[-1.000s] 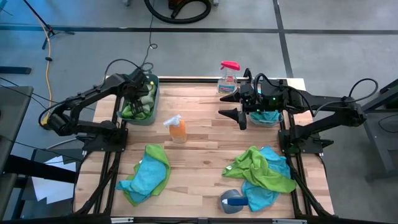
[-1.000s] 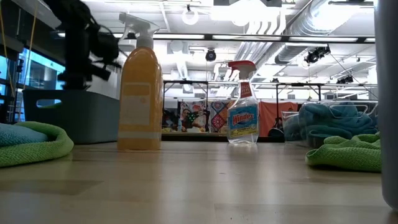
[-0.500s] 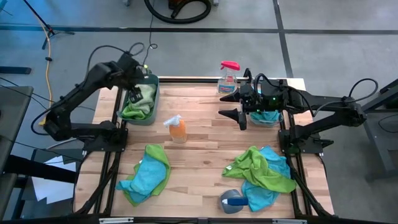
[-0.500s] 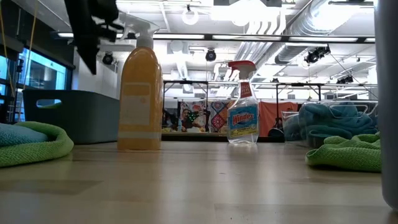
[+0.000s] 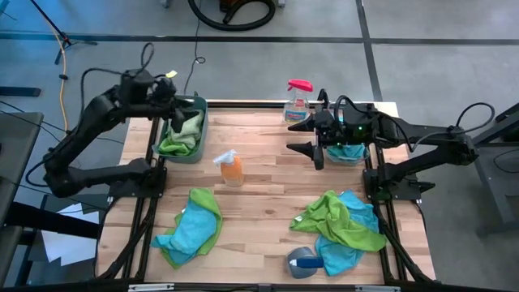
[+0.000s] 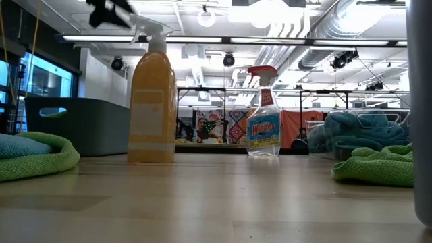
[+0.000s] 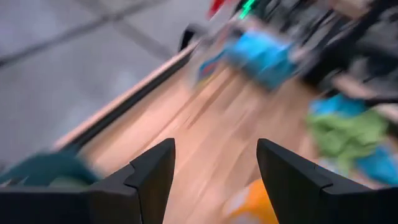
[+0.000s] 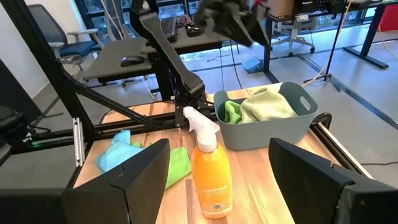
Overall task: Sort microfiber towel by color & place in baskets
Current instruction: Put the green microfiber towel into the green bin
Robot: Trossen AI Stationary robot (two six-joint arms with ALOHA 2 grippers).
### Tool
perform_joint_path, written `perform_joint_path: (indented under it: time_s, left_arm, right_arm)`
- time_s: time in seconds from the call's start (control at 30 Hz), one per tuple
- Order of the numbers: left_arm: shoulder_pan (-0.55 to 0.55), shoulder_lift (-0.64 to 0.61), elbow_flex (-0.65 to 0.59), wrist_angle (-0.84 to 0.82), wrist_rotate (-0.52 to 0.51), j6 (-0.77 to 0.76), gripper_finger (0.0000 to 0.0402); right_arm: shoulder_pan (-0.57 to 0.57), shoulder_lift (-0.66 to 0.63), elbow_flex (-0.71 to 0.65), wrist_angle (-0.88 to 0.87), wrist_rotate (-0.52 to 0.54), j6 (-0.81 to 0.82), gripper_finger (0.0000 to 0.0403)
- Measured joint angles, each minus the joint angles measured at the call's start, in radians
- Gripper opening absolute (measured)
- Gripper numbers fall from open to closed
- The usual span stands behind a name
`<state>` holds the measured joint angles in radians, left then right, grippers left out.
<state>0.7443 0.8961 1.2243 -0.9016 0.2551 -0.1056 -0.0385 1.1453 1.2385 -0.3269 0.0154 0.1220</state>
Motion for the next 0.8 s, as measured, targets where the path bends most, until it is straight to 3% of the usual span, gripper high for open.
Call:
perform_joint_path:
  time_s: [0.2,0.33,0.57,0.8]
  left_arm:
    - [-0.225,-0.079,0.000,0.274,-0.006,-0.119,0.0216]
    - [-0.388,-0.068,0.000,0.409,-0.118,-0.145,0.0216]
    - [-0.676,0.060,-0.001,0.445,-0.320,-0.109,0.0216]
    - [-0.936,0.197,-0.002,0.475,-0.337,-0.128,0.0216]
  right_arm:
    - [0.000,-0.004,0.000,0.001,-0.001,0.000,0.0271]
    - [0.000,-0.004,0.000,0.001,-0.001,0.000,0.0271]
    - [0.000,-0.010,0.000,-0.005,-0.022,0.023,0.0271]
    - [0.006,-0.044,0.000,-0.235,-0.208,0.280,0.0271]
